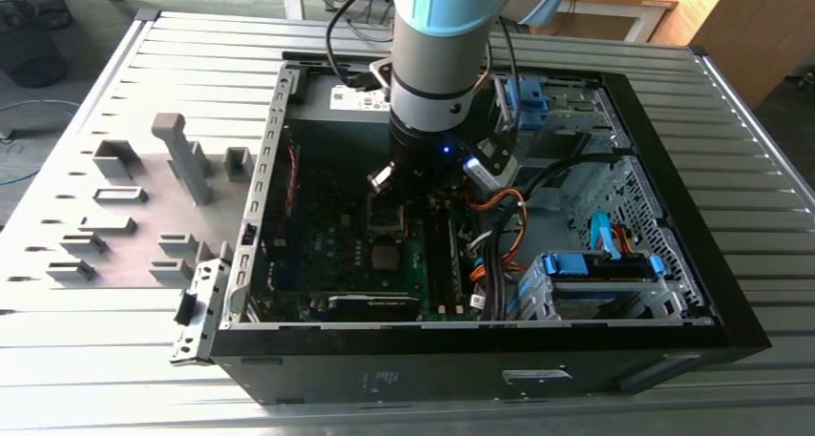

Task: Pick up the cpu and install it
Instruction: 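Close the cpu cover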

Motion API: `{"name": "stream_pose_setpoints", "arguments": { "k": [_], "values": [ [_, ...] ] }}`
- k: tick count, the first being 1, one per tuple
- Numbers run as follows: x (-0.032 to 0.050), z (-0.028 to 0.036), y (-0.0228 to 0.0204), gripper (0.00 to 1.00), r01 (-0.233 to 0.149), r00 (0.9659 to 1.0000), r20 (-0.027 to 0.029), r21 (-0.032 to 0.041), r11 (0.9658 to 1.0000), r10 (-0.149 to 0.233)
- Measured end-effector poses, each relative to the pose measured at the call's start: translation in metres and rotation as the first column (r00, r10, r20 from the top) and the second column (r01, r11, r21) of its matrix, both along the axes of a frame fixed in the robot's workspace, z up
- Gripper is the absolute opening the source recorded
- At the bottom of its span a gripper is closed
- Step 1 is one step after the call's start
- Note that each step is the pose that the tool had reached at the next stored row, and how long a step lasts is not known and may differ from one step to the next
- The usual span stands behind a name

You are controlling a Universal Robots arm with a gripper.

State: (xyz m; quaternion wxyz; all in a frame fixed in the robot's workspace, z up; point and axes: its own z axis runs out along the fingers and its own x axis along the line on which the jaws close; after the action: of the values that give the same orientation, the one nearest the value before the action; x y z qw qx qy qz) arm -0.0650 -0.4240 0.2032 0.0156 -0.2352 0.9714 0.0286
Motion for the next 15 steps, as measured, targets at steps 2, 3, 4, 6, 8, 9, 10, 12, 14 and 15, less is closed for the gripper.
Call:
{"name": "stream_pose_setpoints", "arguments": {
  "k": [2, 3, 4, 6, 8, 9, 10, 12, 14, 15],
  "values": [
    [-0.0012, -0.0001, 0.0000, 0.11, 0.000, 1.0000, 0.0012, 0.0002, 1.0000, 0.000],
    [-0.0016, -0.0001, 0.0000, 0.11, 0.000, 1.0000, 0.0018, 0.0004, 1.0000, 0.000],
    [-0.0020, -0.0002, 0.0000, 0.11, 0.000, 1.0000, 0.0022, 0.0005, 1.0000, 0.000],
    [-0.0022, -0.0002, 0.0000, 0.11, 0.000, 1.0000, 0.0028, 0.0010, 1.0000, 0.000],
    [-0.0023, -0.0001, 0.0000, 0.11, 0.000, 1.0000, 0.0032, 0.0024, 1.0000, 0.000],
    [-0.0024, -0.0001, -0.0001, 0.11, 0.000, 1.0000, 0.0033, 0.0036, 1.0000, 0.000],
    [-0.0024, 0.0000, -0.0001, 0.11, 0.000, 1.0000, 0.0033, 0.0050, 1.0000, 0.000],
    [-0.0024, 0.0003, 0.0000, 0.11, 0.000, 1.0000, 0.0036, 0.0092, 1.0000, 0.000],
    [-0.0024, 0.0016, 0.0000, 0.11, 0.000, 1.0000, 0.0037, 0.0148, 0.9999, 0.000],
    [-0.0024, 0.0024, 0.0000, 0.11, 0.000, 1.0000, 0.0040, 0.0184, 0.9998, 0.000]
  ]
}}
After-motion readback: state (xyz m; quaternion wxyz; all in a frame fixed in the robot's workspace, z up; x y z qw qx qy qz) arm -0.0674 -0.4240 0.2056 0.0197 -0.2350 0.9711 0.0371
